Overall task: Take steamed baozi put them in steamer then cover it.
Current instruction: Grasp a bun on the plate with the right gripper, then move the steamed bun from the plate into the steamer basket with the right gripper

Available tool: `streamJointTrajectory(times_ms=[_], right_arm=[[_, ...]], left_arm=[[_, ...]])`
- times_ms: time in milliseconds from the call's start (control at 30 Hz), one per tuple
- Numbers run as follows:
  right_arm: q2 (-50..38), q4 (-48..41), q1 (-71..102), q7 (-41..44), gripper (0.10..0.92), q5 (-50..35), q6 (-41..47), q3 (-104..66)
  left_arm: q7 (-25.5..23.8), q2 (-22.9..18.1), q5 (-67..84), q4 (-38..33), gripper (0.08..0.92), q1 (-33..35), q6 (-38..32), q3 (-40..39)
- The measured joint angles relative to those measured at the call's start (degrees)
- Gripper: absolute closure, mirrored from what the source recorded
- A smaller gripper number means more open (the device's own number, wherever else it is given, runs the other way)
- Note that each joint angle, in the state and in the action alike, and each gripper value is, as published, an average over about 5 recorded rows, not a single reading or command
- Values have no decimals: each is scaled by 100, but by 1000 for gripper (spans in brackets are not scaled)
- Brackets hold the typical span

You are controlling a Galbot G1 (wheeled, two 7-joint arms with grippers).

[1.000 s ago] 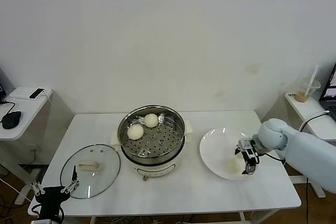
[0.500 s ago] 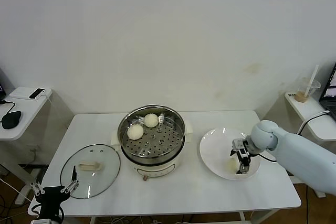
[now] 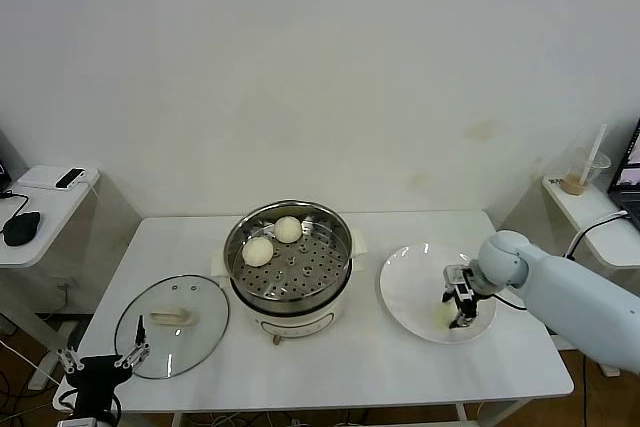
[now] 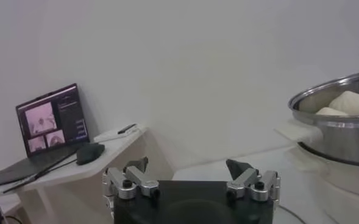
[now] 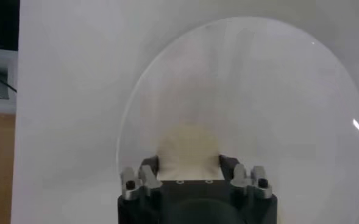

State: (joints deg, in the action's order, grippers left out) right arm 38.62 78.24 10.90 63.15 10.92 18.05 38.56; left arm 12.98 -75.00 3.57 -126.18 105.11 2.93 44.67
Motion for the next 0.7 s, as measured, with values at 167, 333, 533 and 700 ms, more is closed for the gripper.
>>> streamJointTrajectory(times_ms=[167, 333, 533, 700], right_arm=[[-73, 61, -97, 50, 517, -42, -16, 1], [-189, 173, -304, 101, 508, -133, -18, 60], [-307, 319, -864, 158, 505, -373, -8, 264], [-261, 367, -1526, 183, 500, -635, 11, 512]], left_arm=[[6, 7, 10, -15, 177, 22, -1, 11], [6, 33, 13, -34, 177, 19, -1, -7], [-3, 53, 15, -55, 177, -22, 2, -42], [-17, 75, 33, -86, 177, -15, -2, -34]])
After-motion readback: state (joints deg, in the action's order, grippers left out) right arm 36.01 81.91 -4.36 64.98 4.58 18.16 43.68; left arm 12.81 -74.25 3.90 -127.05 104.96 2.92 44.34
